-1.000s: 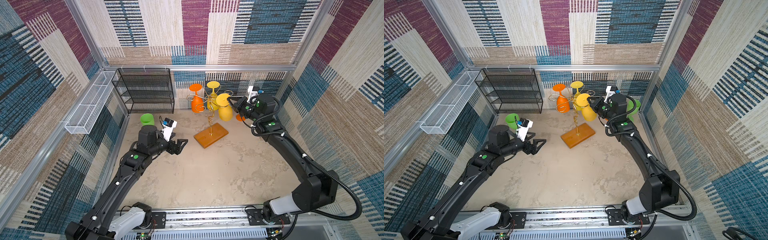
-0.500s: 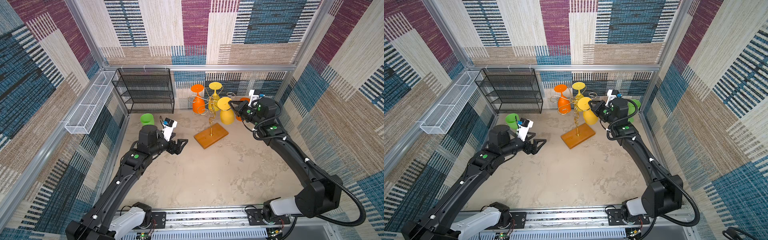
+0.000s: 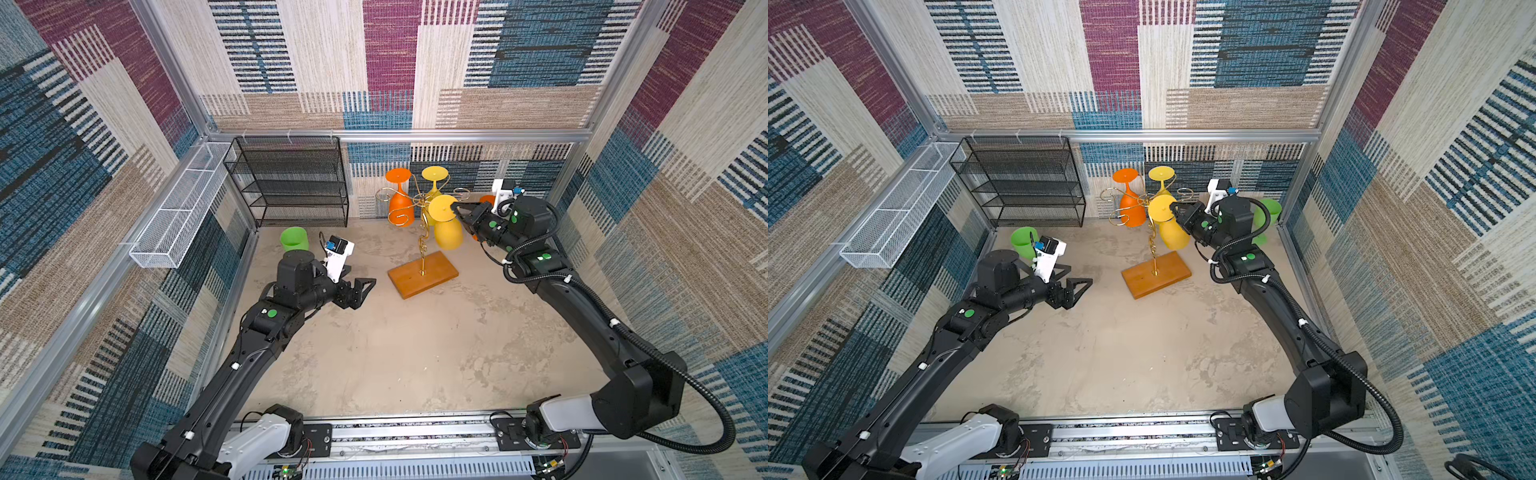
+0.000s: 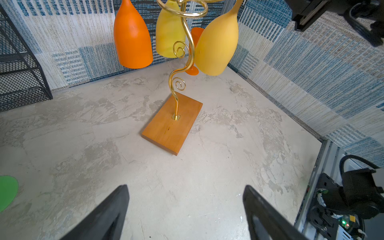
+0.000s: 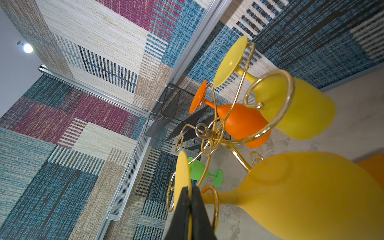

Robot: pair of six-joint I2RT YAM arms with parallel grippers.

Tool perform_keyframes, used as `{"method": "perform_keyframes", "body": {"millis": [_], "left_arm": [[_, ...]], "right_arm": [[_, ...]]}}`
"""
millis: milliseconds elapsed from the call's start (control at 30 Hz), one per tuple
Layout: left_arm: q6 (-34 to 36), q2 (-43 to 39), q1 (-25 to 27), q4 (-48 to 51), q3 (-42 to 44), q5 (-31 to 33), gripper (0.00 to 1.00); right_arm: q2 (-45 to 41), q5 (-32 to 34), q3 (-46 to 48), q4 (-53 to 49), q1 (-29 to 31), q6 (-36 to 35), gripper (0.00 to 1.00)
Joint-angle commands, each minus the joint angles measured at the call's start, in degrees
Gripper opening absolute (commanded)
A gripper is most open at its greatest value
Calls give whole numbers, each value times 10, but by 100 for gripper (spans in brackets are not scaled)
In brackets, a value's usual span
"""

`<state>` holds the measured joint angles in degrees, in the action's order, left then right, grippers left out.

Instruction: Take the wine glass off the wine glass rack

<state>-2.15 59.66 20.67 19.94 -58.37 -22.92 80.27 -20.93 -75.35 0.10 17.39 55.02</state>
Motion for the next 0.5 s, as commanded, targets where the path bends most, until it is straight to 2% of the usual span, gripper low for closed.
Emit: {"method": "perform_keyframes", "body": {"millis": [0, 467], "left_arm": [[9, -2, 0, -5, -5, -9, 89], [9, -1, 0, -6, -5, -9, 89]], "right_arm": [[5, -9, -8, 15, 6, 1, 0], [-4, 3, 5, 7, 13, -2, 0]]}}
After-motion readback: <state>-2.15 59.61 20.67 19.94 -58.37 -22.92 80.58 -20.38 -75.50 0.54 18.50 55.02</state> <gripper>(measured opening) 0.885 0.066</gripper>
